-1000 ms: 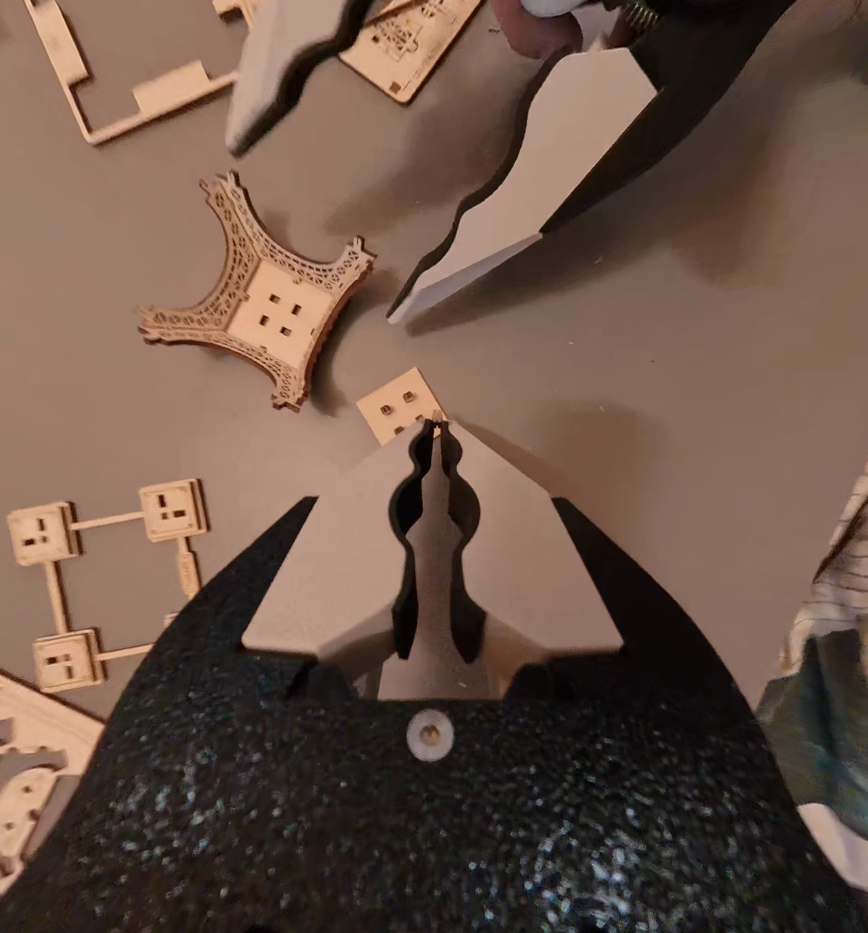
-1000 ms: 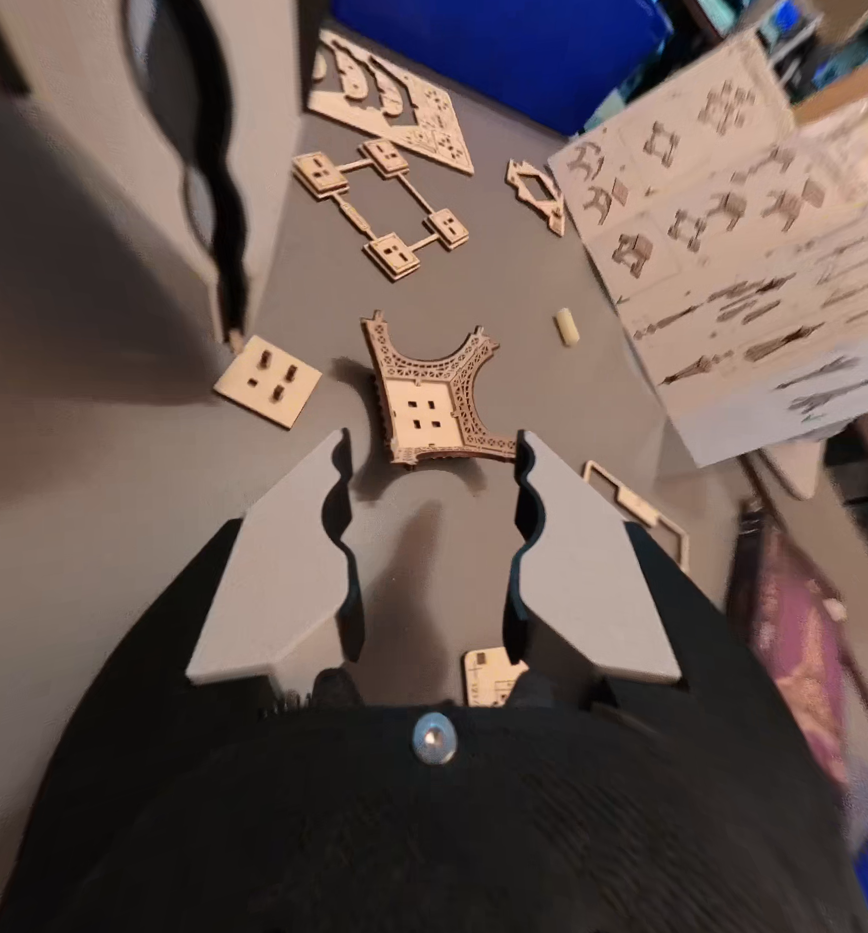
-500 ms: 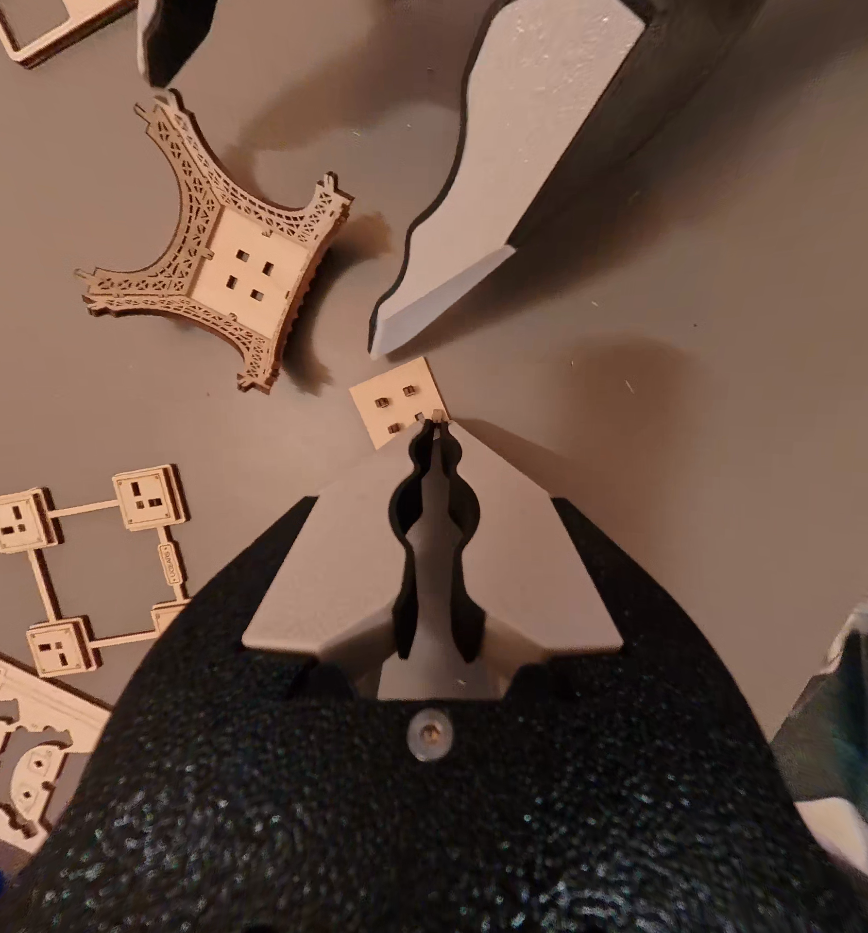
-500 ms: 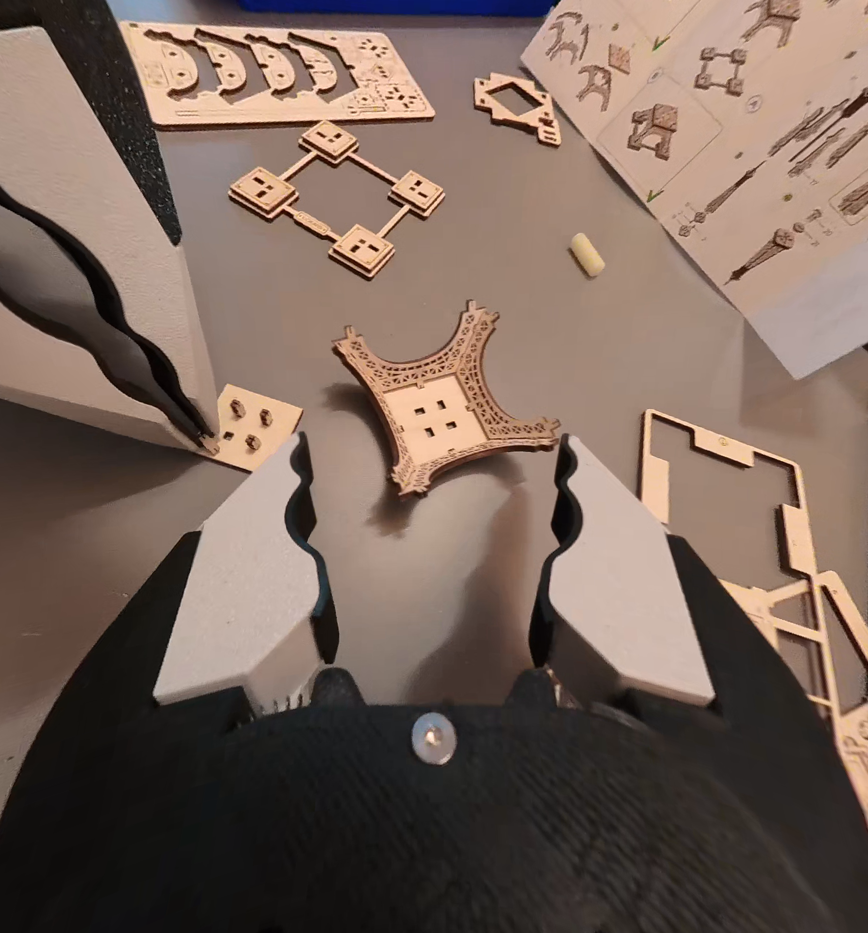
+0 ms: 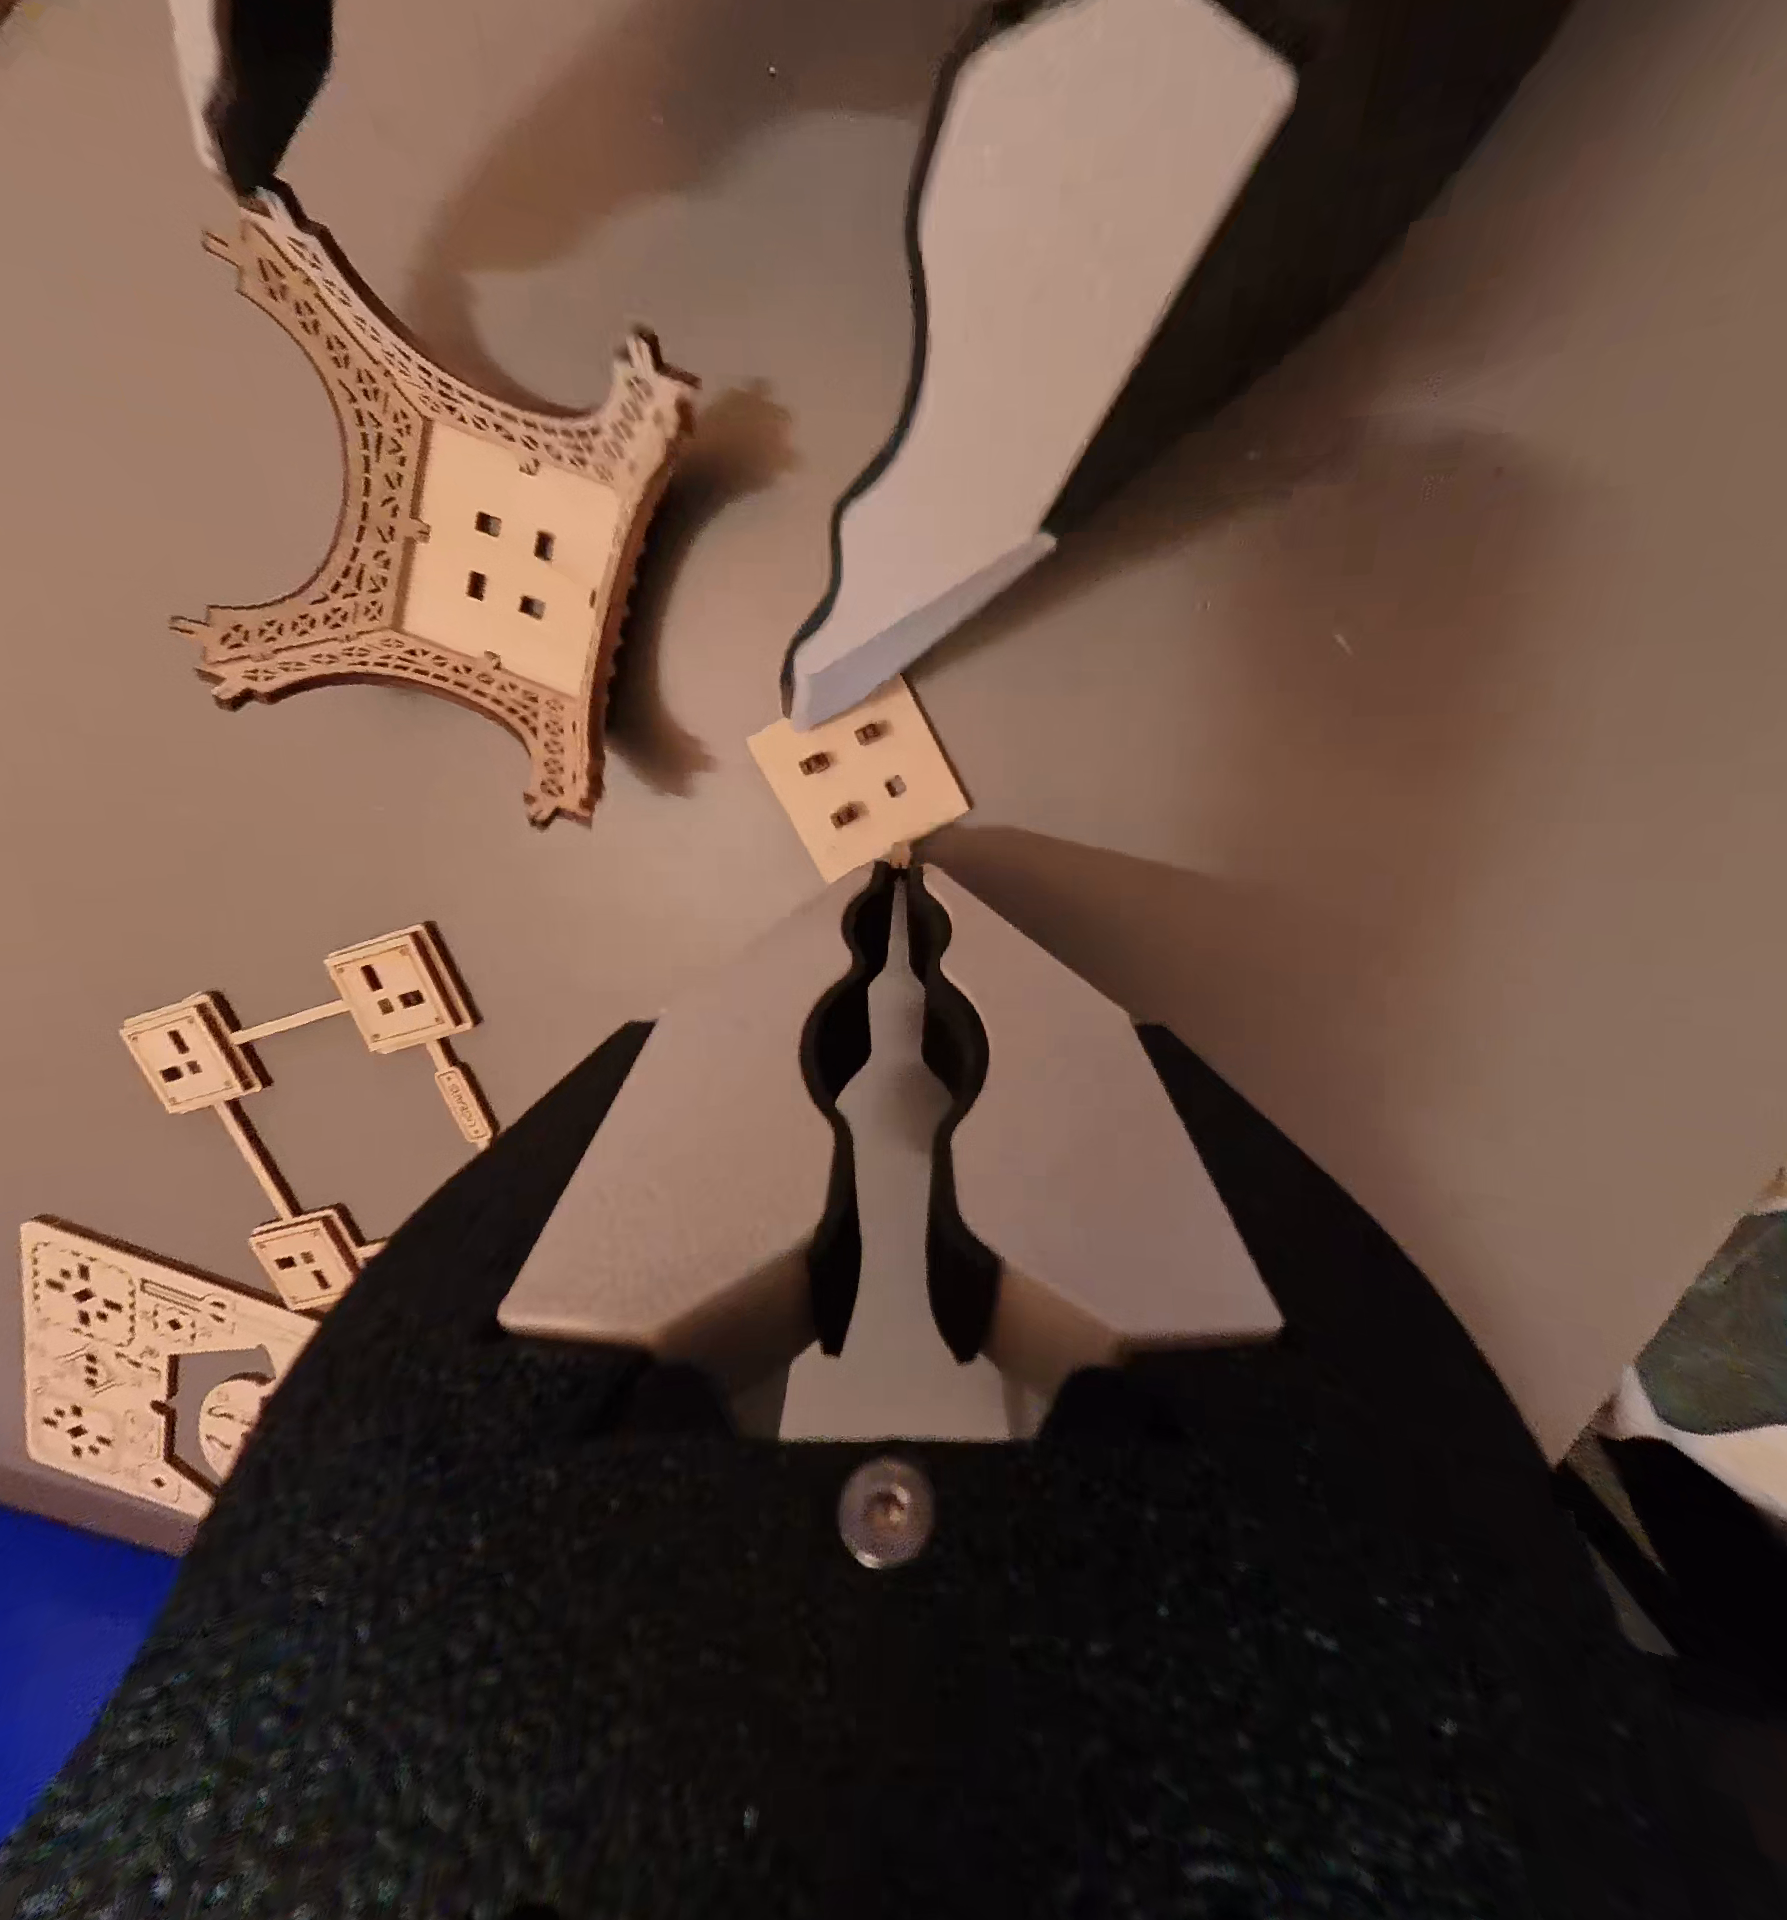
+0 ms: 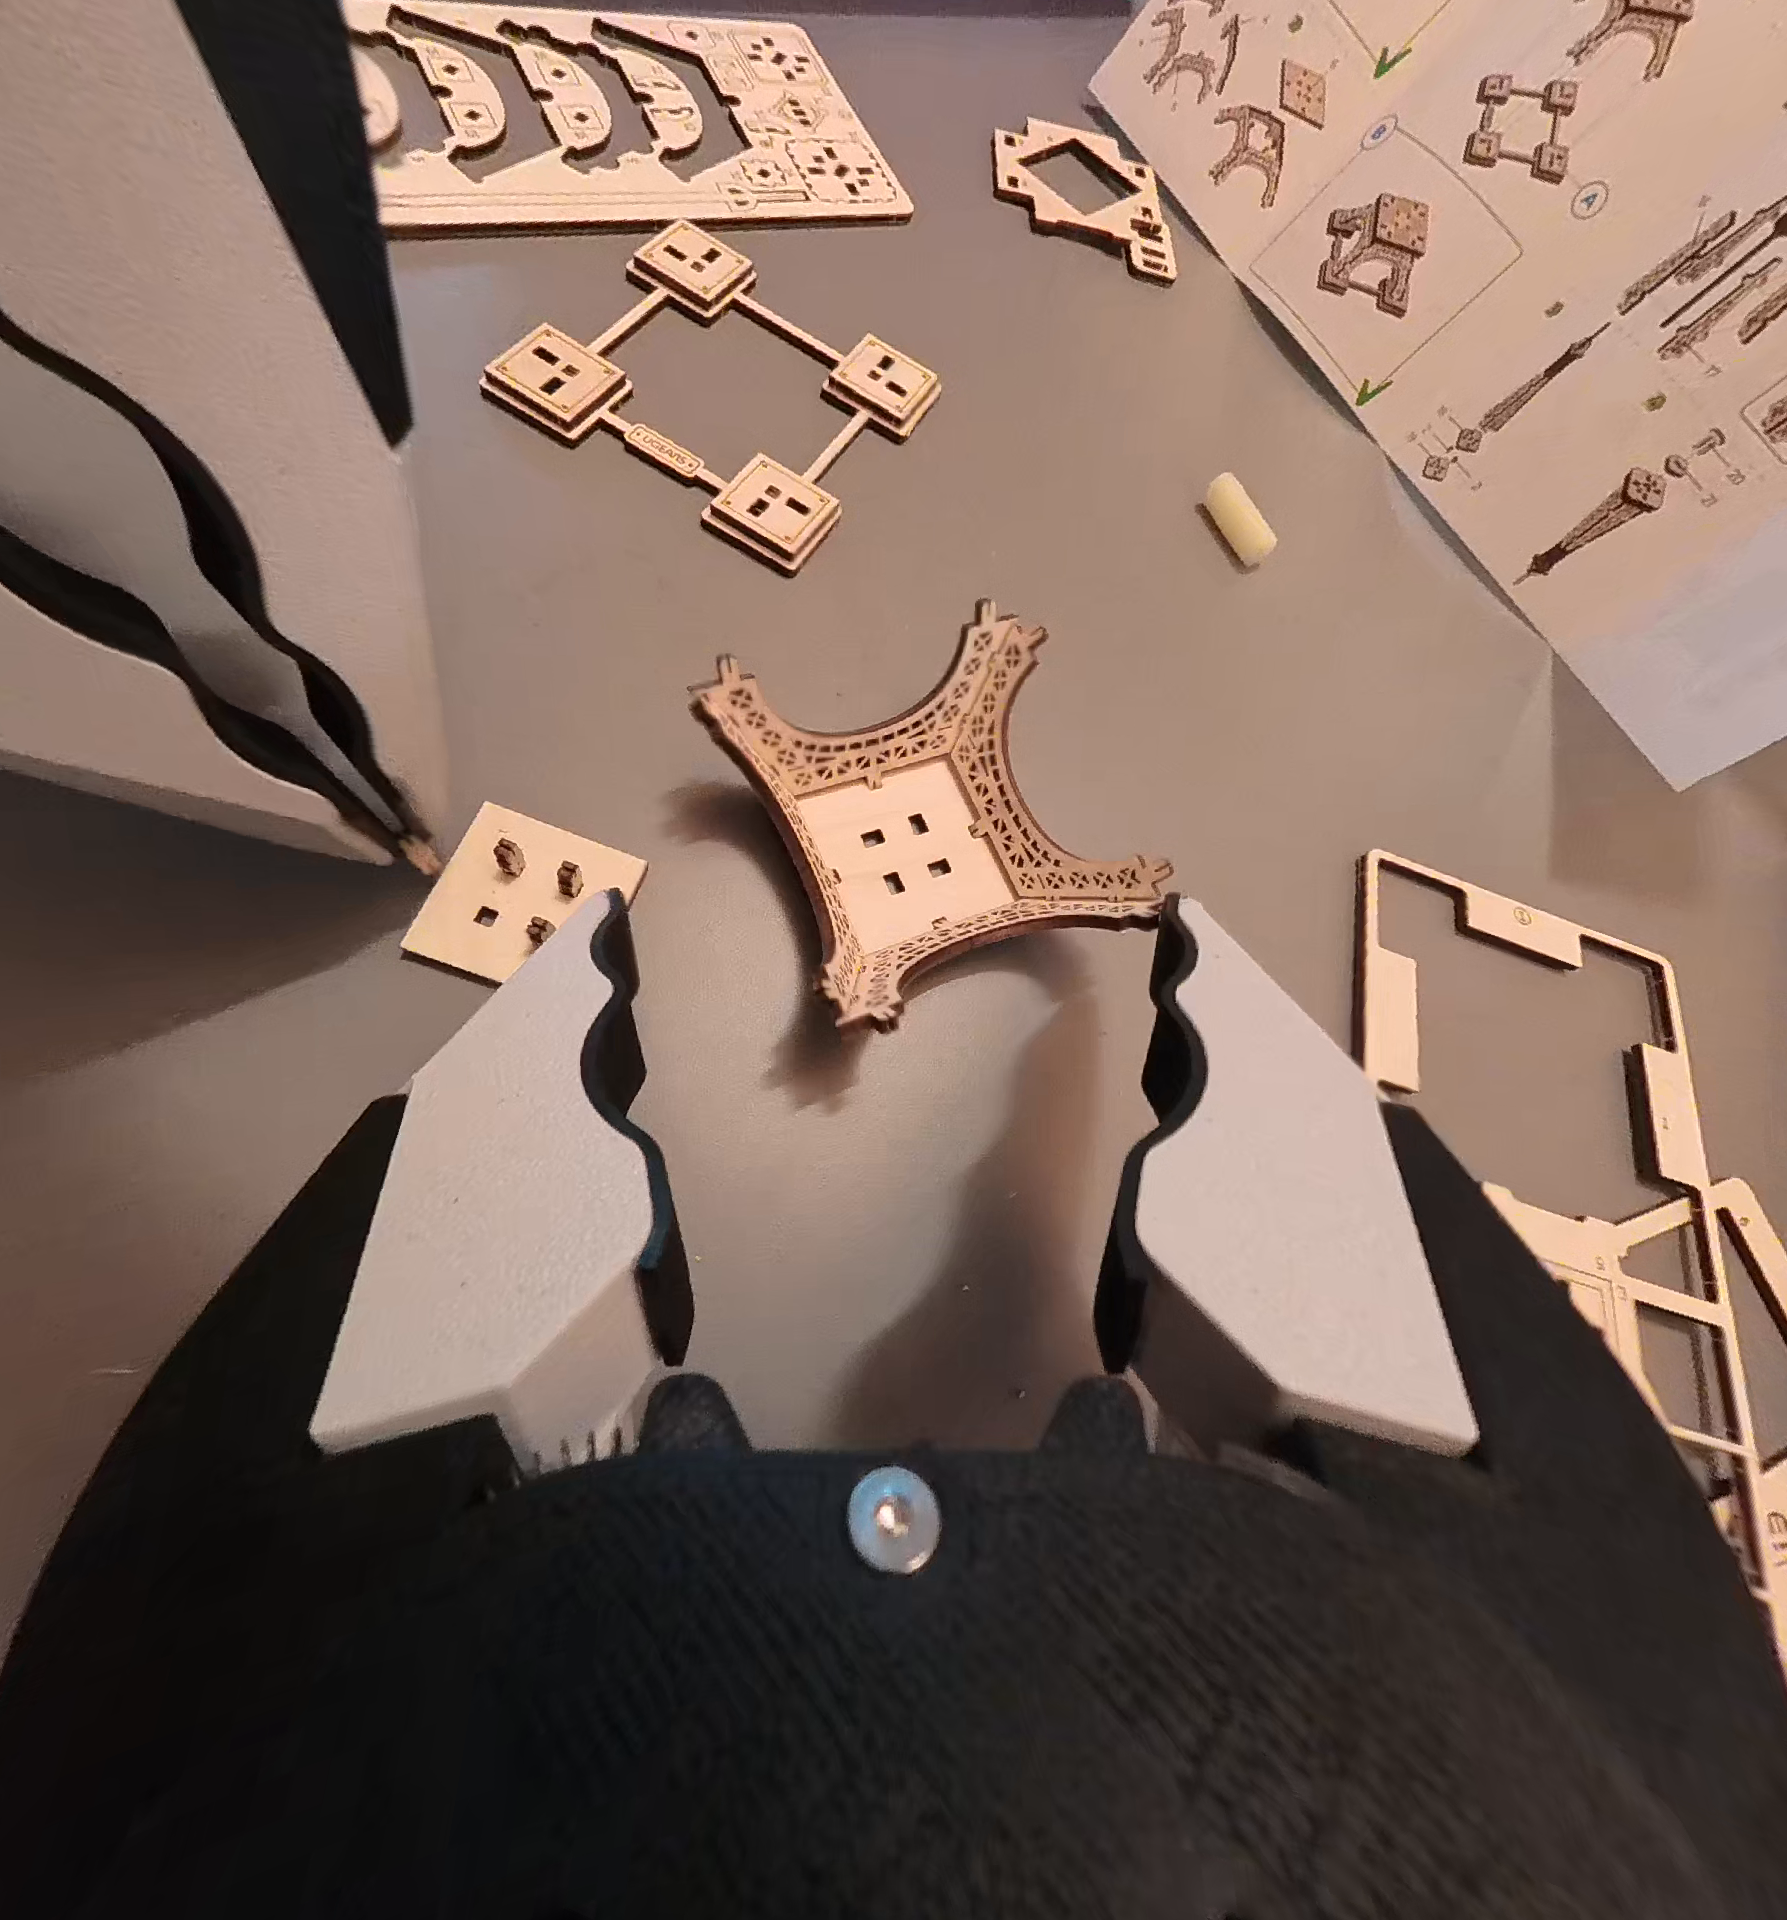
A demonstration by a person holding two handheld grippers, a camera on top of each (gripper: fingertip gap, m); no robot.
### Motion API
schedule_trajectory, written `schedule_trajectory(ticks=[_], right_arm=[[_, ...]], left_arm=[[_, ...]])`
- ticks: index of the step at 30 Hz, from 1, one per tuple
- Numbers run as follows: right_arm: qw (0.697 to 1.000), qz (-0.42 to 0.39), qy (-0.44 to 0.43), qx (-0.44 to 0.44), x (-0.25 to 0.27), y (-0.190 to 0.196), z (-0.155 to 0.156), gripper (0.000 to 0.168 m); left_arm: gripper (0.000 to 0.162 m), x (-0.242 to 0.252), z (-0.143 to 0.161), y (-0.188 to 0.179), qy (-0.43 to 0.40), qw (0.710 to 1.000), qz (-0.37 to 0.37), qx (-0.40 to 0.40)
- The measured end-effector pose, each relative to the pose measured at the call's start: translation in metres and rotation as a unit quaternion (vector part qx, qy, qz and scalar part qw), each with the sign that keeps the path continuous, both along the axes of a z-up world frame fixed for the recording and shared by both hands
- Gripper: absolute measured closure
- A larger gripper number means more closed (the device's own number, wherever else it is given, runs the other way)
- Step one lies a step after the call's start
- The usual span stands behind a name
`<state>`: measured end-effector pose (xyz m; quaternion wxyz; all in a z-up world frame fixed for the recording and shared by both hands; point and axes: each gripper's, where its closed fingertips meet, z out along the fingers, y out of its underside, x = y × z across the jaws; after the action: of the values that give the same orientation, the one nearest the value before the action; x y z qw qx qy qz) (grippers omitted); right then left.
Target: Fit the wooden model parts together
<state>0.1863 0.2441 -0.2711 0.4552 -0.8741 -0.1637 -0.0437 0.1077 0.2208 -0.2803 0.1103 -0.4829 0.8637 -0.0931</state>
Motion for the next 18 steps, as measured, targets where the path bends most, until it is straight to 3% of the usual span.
schedule_trajectory(ticks=[9,18], right_arm=[[1.0,-0.008,-0.003,0.001,-0.002,-0.002,0.0,0.076],[0.998,-0.044,0.052,0.007,0.017,-0.007,0.006,0.061]], left_arm=[[0.162,0.01,0.004,-0.006,0.046,0.997,0.046,-0.042],[0.162,0.008,0.002,-0.006,0.092,0.99,0.097,-0.05]])
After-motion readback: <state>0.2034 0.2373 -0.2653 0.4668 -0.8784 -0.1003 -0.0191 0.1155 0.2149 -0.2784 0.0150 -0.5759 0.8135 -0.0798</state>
